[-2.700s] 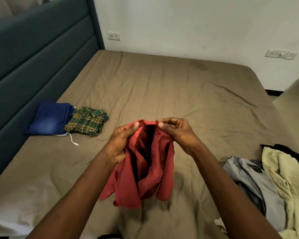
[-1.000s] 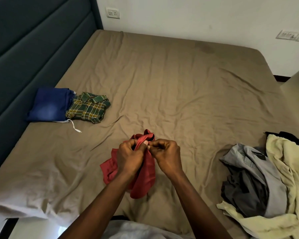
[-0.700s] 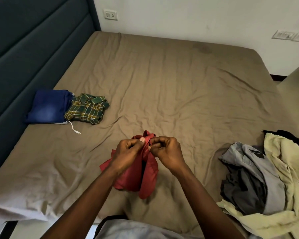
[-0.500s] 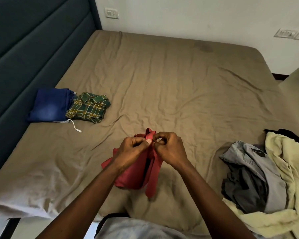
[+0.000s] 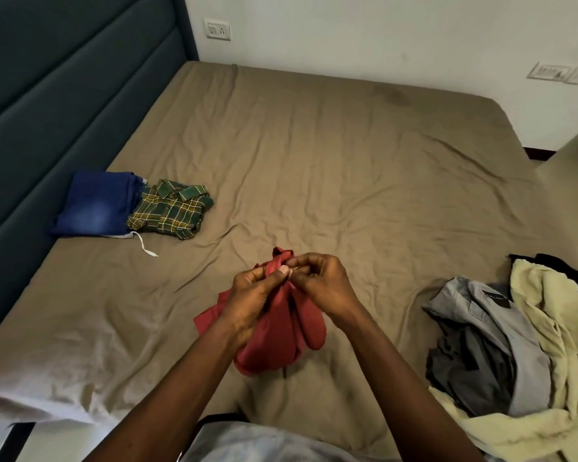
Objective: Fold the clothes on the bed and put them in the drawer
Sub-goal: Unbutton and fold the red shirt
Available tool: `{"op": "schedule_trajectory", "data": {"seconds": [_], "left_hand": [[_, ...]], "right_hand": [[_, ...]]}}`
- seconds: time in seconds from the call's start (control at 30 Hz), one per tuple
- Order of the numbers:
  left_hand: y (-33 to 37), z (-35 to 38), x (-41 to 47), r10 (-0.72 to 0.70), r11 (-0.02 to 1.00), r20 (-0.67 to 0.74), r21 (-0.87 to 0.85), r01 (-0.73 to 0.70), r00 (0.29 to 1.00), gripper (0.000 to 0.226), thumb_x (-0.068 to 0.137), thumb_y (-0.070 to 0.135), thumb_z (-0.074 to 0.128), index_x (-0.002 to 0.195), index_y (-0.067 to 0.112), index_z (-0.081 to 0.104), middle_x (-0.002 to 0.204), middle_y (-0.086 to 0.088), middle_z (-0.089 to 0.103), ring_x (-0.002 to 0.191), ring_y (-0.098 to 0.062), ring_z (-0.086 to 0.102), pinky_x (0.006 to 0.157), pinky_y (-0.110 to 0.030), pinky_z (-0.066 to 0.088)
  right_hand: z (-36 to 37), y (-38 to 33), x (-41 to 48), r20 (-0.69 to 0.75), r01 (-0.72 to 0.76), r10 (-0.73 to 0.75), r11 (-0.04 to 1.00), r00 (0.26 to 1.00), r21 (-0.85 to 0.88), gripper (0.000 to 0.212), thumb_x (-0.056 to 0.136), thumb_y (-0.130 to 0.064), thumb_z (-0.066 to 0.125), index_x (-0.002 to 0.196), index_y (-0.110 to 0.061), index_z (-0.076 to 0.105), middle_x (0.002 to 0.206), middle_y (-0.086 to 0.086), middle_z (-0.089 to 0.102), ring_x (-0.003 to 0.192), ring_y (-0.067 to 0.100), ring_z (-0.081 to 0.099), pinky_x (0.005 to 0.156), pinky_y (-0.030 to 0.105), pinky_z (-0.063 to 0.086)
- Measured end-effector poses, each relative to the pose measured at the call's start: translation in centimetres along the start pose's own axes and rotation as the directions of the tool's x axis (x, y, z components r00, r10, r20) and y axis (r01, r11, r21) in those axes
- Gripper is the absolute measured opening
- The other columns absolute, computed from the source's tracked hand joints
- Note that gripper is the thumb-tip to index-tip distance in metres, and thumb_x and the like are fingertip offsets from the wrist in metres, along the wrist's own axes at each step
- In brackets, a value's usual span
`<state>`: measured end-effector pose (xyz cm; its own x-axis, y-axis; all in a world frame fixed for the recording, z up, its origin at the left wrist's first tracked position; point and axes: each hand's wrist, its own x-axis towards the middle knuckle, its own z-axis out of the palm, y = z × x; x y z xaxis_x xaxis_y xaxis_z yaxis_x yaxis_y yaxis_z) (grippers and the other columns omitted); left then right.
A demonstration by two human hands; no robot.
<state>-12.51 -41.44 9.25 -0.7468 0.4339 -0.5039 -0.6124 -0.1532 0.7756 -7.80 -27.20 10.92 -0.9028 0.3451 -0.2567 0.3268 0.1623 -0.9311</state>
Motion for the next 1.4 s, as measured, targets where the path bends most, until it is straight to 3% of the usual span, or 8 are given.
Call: {"op": "schedule_trajectory", "data": {"seconds": [0.3, 0.43, 0.5, 0.8, 0.93, 1.03, 1.2, 1.4], "left_hand": [[1.0, -0.9, 0.7, 0.125, 0.944, 0.183, 0.279, -0.174, 0.975, 0.039, 0.091, 0.019, 0.075, 0.129, 0.012, 0.064, 0.120, -0.012, 0.073, 0.114, -0.025, 0.069, 0.100, -0.039, 0.056], [0.5, -2.0, 1.1, 0.571, 0.424, 0.063, 0.831, -0.359, 0.818, 0.063, 0.080, 0.039, 0.082, 0.132, 0.032, 0.049, 0.131, 0.008, 0.055, 0.110, -0.009, 0.058, 0.087, -0.031, 0.053], [0.3, -2.0, 0.8, 0.691, 0.338, 0.079, 0.844, -0.417, 0.719, 0.044, 0.084, 0.035, 0.080, 0.122, 0.027, 0.058, 0.121, 0.009, 0.058, 0.104, -0.008, 0.058, 0.082, -0.032, 0.053], [1.7, -0.1, 2.3, 0.325, 0.844, 0.128, 0.408, -0.349, 0.937, 0.010, 0.099, 0.013, 0.066, 0.091, 0.012, 0.072, 0.083, -0.014, 0.071, 0.076, -0.021, 0.064, 0.074, -0.036, 0.052], [4.4, -1.1, 2.3, 0.097, 0.989, 0.171, 0.090, -0.114, 0.980, 0.019, 0.102, 0.012, 0.059, 0.085, 0.011, 0.069, 0.074, -0.007, 0.062, 0.064, -0.013, 0.058, 0.064, -0.025, 0.051], [5.8, -2.5, 2.4, -0.012, 0.957, 0.319, 0.277, -0.082, 0.948, 0.014, 0.091, 0.018, 0.076, 0.094, 0.006, 0.070, 0.082, -0.011, 0.065, 0.069, -0.014, 0.062, 0.065, -0.024, 0.054], [7.2, -4.6, 3.6, -0.066, 0.822, 0.274, 0.560, -0.103, 0.959, 0.039, 0.084, 0.027, 0.085, 0.092, -0.008, 0.071, 0.081, -0.016, 0.066, 0.070, -0.016, 0.062, 0.063, -0.024, 0.052], [7.6, -4.7, 4.1, 0.023, 0.999, 0.052, 0.042, -0.025, 0.998, 0.024, 0.080, 0.022, 0.074, 0.091, 0.001, 0.071, 0.078, -0.011, 0.075, 0.065, -0.015, 0.072, 0.061, -0.025, 0.060]], "right_hand": [[0.4, 0.3, 1.3, 0.075, -0.049, 0.060, 0.989, 0.995, -0.140, 0.026, 0.101, -0.041, 0.041, 0.094, -0.024, 0.059, 0.091, -0.006, 0.063, 0.085, 0.012, 0.059, 0.084, 0.040, 0.050], [-0.1, 0.2, 2.7, -0.071, -0.105, 0.110, 0.992, 0.991, 0.077, 0.037, 0.106, -0.041, 0.045, 0.098, -0.011, 0.063, 0.093, 0.003, 0.066, 0.088, 0.016, 0.060, 0.089, 0.044, 0.051], [-0.4, 0.0, 3.4, -0.029, -0.143, 0.153, 0.964, 0.988, 0.224, 0.045, 0.102, -0.044, 0.050, 0.098, -0.002, 0.064, 0.093, 0.009, 0.063, 0.088, 0.022, 0.057, 0.089, 0.046, 0.051], [-3.3, -3.1, 4.5, 0.135, -0.131, 0.071, 0.855, 0.988, 0.503, 0.021, 0.095, -0.018, 0.070, 0.105, 0.001, 0.068, 0.082, 0.015, 0.070, 0.067, 0.018, 0.067, 0.066, 0.027, 0.059], [-6.4, -3.4, 5.7, 0.137, 0.056, -0.072, 0.991, 0.988, 0.119, 0.025, 0.087, -0.006, 0.079, 0.111, -0.008, 0.074, 0.080, 0.006, 0.068, 0.068, 0.012, 0.063, 0.069, 0.022, 0.052], [-7.6, -3.6, 6.5, 0.050, 0.228, -0.222, 0.951, 0.974, -0.210, 0.019, 0.085, -0.011, 0.081, 0.103, -0.017, 0.079, 0.094, -0.008, 0.077, 0.089, 0.005, 0.071, 0.087, 0.023, 0.055], [-7.6, -3.1, 7.3, -0.017, 0.396, -0.502, 0.702, 0.865, -0.591, 0.012, 0.083, -0.031, 0.083, 0.089, -0.021, 0.079, 0.081, -0.008, 0.073, 0.075, 0.007, 0.065, 0.068, 0.021, 0.049], [-7.3, -0.3, 6.7, 0.108, 0.016, 0.023, 0.938, 0.994, -0.347, 0.010, 0.082, -0.019, 0.085, 0.075, -0.018, 0.078, 0.065, -0.006, 0.072, 0.059, 0.005, 0.065, 0.061, 0.024, 0.050]]}}
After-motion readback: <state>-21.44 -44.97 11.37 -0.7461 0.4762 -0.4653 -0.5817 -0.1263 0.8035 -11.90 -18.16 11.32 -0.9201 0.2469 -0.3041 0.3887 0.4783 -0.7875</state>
